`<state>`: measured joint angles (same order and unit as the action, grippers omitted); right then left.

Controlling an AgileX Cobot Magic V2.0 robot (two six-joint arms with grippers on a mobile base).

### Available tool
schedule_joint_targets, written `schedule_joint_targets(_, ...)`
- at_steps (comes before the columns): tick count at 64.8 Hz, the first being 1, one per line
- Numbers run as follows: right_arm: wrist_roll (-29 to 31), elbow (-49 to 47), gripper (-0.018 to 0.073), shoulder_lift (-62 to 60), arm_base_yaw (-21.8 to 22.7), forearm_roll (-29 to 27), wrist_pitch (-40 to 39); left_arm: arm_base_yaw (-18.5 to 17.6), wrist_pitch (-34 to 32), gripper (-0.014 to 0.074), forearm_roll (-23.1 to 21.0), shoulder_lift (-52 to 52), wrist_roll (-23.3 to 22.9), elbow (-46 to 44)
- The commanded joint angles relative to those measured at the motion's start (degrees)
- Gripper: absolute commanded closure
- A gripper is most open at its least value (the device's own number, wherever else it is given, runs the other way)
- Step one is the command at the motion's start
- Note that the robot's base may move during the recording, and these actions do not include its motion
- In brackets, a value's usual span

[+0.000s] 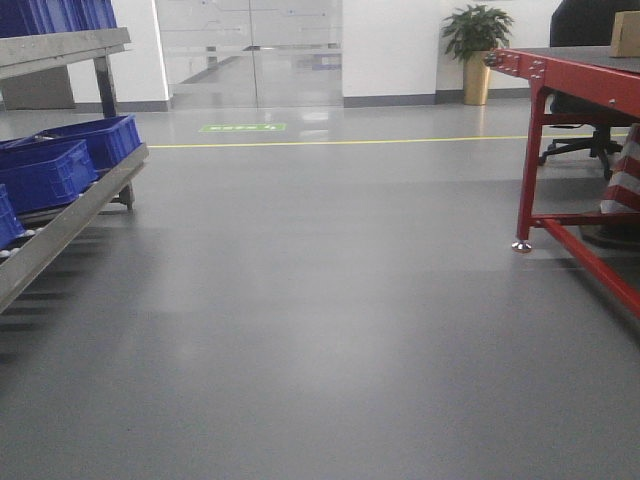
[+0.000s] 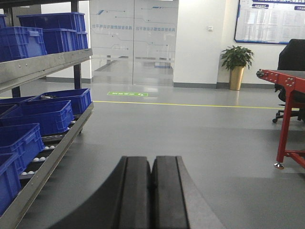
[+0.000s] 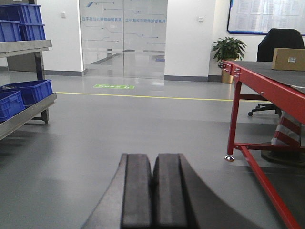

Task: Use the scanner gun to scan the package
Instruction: 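Drive the base forward along the floor past the blue-crate shelf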

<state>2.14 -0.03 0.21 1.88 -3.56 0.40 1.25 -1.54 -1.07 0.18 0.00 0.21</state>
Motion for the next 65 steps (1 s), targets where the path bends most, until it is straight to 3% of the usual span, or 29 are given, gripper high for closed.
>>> schedule_joint_targets(1,0.2,0.0,0.0713,-0.2,0.2,0.0,-1.3,0.2,-0.9,0.0708,0.1,-0.2,0.0,-0.2)
schedule_joint_targets(65,0.2,0.0,0.0713,-0.2,0.2,0.0,-1.3,0.2,-0.9,0.0708,0.1,-0.2,0.0,-0.2)
